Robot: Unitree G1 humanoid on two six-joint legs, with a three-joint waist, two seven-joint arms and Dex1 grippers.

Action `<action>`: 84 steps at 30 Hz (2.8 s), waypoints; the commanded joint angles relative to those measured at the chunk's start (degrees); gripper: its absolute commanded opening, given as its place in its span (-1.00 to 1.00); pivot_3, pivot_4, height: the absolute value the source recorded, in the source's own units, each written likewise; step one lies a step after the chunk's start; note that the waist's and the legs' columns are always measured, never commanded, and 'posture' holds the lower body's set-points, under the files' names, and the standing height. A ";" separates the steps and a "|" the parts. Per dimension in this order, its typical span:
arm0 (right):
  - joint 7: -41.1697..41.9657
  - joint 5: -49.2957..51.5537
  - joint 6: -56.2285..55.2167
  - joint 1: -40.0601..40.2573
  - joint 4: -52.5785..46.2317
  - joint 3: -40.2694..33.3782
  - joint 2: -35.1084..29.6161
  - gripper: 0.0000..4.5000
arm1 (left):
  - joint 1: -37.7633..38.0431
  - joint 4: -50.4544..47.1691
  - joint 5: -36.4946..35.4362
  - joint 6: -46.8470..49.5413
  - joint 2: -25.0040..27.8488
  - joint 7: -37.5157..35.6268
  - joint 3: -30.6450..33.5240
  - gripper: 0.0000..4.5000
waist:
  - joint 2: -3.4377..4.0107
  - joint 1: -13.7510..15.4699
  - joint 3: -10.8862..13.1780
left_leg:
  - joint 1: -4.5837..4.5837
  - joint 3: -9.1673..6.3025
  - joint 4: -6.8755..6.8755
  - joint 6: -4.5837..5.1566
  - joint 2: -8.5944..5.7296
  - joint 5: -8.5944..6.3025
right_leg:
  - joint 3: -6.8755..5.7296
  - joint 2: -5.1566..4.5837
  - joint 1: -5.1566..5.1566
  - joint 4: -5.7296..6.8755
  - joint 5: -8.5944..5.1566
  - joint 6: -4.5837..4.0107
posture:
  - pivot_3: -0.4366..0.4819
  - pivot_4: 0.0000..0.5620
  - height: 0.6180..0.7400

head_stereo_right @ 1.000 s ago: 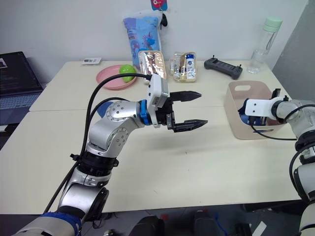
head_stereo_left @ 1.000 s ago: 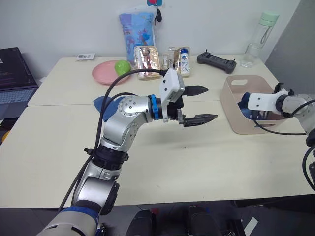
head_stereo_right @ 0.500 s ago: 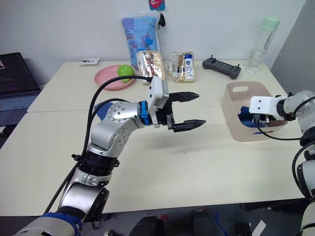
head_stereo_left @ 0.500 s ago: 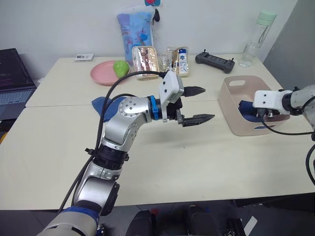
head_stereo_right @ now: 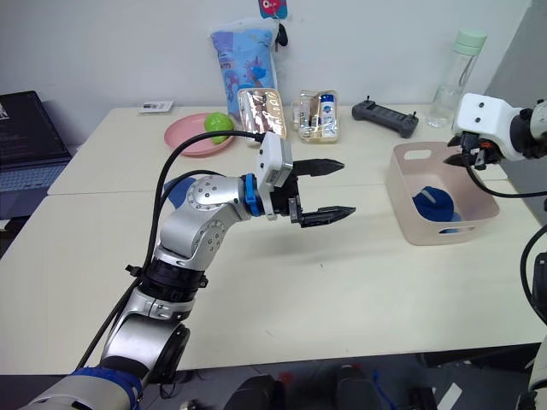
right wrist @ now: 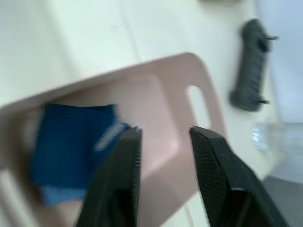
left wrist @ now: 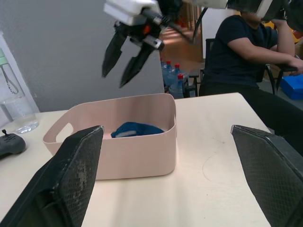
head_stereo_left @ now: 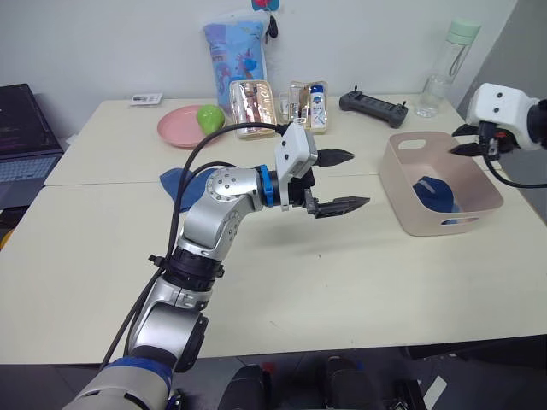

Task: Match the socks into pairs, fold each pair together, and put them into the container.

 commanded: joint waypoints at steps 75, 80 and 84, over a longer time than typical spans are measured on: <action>-30.57 30.05 40.94 56.48 -81.09 -6.36 32.29 0.99 | 18.34 19.30 13.94 -13.54 8.81 32.56 16.87 1.00 | -0.25 1.46 -0.37 | -0.15 -0.93 0.05 0.04 -0.03 -0.04 | -1.21 -0.01 0.20 -0.16 0.10 0.08 | -0.05 -0.47 1.00; -31.22 30.27 41.30 55.39 -80.99 -5.76 31.77 0.99 | 12.40 33.08 17.36 -15.96 7.83 33.85 14.50 1.00 | -0.25 1.38 -0.37 | -0.20 -0.97 0.05 0.04 -0.03 -0.04 | -1.21 -0.02 0.13 -0.11 0.10 0.08 | -0.05 -0.47 1.00; -32.03 29.54 40.76 54.90 -80.55 -5.58 31.38 1.00 | 9.28 39.24 18.04 -18.86 7.44 34.73 14.62 0.83 | -0.25 1.48 -0.37 | -0.21 -0.99 0.06 0.03 -0.03 -0.04 | -1.23 -0.04 0.13 -0.10 0.11 0.08 | -0.05 -0.47 1.00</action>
